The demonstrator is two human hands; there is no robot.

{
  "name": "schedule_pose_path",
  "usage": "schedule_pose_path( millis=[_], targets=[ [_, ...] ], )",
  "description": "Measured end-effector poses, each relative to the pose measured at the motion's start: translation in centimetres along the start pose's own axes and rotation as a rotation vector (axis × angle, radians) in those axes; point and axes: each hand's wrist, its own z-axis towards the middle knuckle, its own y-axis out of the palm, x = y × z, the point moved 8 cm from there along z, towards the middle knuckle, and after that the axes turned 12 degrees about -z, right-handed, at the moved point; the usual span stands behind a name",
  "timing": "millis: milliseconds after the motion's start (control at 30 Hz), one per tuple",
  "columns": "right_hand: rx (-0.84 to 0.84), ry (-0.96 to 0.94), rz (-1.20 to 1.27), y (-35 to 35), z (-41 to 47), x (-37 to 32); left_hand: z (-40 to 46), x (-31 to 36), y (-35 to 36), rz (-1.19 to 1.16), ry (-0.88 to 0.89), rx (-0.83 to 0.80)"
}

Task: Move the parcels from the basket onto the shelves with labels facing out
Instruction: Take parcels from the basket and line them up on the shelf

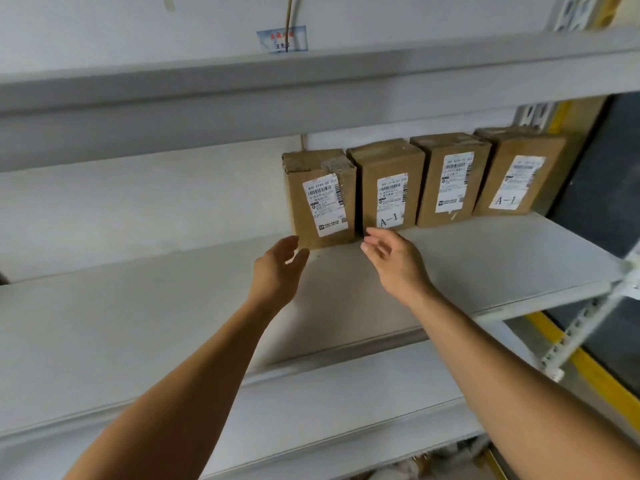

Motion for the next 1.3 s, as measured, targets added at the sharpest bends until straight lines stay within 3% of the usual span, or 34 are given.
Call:
schedule_pose_path(
  millis=[233,433,700,1033,1300],
  targets=[
    [0.131,0.053,-0.063,-3.5,-10.9,-1.5,-6.6,3.2,0.4,-0.071,0.115,-0.169],
    [0.244,0.181,-0.15,-7.1,-22.3,0.5,-14.4,6.2,4.9,-0.159,0.205,-0.417],
    [0.426,0.487,-0.218,-15.0,-37.5,8.4,-25.7,6.5,17.2,-0.051,0.229,-0.741],
    [0.516,0.843,-0.273,-23.6,-58.0,22.1,-43.4,5.3,35.8,0.158,0.215,-1.112],
    [0.568,1.046,-0.225,-28.5,-68.1,30.5,-53.9,4.1,46.6,0.297,0.185,-1.319]
  ],
)
